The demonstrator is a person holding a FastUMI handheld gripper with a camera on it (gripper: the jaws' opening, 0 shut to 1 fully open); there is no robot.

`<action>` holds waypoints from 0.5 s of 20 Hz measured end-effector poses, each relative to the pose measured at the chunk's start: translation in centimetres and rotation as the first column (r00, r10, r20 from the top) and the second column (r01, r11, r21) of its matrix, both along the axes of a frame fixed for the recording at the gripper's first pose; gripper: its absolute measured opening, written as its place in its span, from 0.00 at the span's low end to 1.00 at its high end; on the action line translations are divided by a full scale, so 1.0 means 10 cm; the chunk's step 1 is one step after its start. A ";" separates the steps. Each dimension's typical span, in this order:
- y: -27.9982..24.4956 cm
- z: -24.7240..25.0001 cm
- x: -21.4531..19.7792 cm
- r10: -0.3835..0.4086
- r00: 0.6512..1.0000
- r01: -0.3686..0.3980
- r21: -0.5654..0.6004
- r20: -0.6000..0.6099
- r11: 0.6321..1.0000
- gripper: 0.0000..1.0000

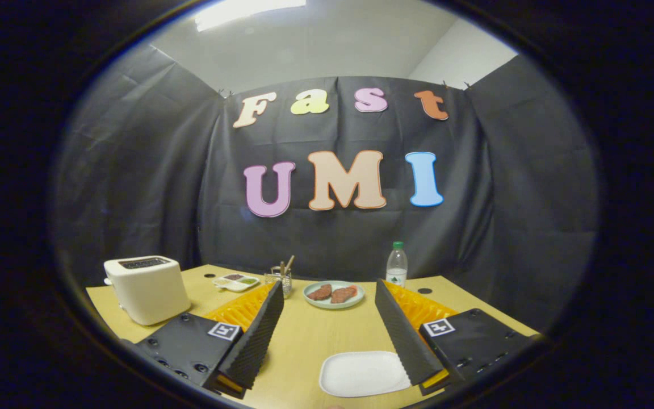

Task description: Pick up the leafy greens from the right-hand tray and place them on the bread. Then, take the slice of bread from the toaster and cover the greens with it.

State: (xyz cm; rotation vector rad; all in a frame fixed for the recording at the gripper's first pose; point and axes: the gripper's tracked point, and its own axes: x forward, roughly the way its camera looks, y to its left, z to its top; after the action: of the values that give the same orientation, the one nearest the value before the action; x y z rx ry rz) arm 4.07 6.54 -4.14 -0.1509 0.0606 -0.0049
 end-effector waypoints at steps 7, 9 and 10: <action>-0.08 -0.05 -0.22 0.033 0.999 -0.034 0.026 0.013 0.999 1.00; -0.14 -0.03 -0.25 0.024 1.000 -0.024 0.008 0.015 1.000 1.00; -0.15 -0.02 -0.28 0.024 1.000 -0.024 0.000 0.018 1.000 1.00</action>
State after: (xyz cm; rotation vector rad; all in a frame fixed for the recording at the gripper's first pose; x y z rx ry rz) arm 1.27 5.06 -4.34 -0.1514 0.0411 0.0177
